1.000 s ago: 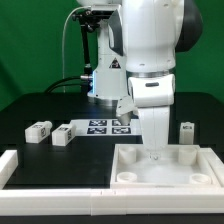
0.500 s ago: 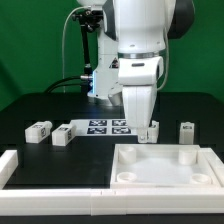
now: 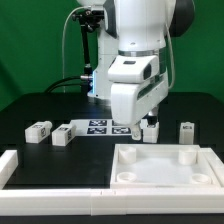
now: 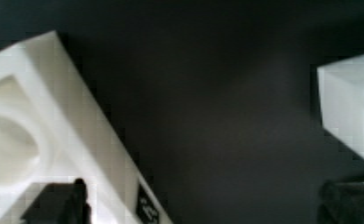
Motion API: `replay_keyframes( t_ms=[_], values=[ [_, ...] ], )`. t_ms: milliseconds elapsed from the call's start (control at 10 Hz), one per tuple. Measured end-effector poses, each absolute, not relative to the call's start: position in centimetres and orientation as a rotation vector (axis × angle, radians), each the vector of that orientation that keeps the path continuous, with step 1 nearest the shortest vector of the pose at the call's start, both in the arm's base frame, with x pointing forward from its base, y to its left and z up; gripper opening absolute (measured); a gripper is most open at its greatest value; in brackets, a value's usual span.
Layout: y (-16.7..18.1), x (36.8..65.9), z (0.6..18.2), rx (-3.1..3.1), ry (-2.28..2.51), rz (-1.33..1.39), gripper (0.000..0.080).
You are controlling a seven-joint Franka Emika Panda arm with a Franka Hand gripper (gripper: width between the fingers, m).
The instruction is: Assemble one leg
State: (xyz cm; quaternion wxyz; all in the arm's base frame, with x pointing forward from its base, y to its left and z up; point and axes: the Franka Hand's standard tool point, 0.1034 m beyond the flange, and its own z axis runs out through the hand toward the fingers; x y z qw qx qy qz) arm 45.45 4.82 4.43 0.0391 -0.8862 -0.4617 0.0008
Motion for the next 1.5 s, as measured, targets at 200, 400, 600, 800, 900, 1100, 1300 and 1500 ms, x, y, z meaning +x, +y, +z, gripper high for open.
replay_keyframes(
  t_ms=[200, 400, 600, 800, 900, 1100, 1300, 1500],
  values=[
    [4.9, 45.0, 4.4, -2.901, -0.923, 0.023, 0.0649],
    [6.1, 44.3, 4.3, -3.006, -0.445, 0.045, 0.0649],
    [7.5, 43.2, 4.0, -3.029, -0.012, 0.095, 0.0649],
    [9.8, 42.0, 3.8, -3.016, 0.276, 0.132, 0.0649],
    [11.2, 41.3, 3.7, -3.016, 0.242, 0.142, 0.0649],
    [13.9, 40.6, 3.8, -3.014, 0.232, 0.146, 0.0649],
    [16.5, 40.1, 4.0, -3.013, 0.206, 0.146, 0.0649],
    [15.9, 40.4, 4.0, -3.017, 0.143, 0.198, 0.0649]
  ],
)
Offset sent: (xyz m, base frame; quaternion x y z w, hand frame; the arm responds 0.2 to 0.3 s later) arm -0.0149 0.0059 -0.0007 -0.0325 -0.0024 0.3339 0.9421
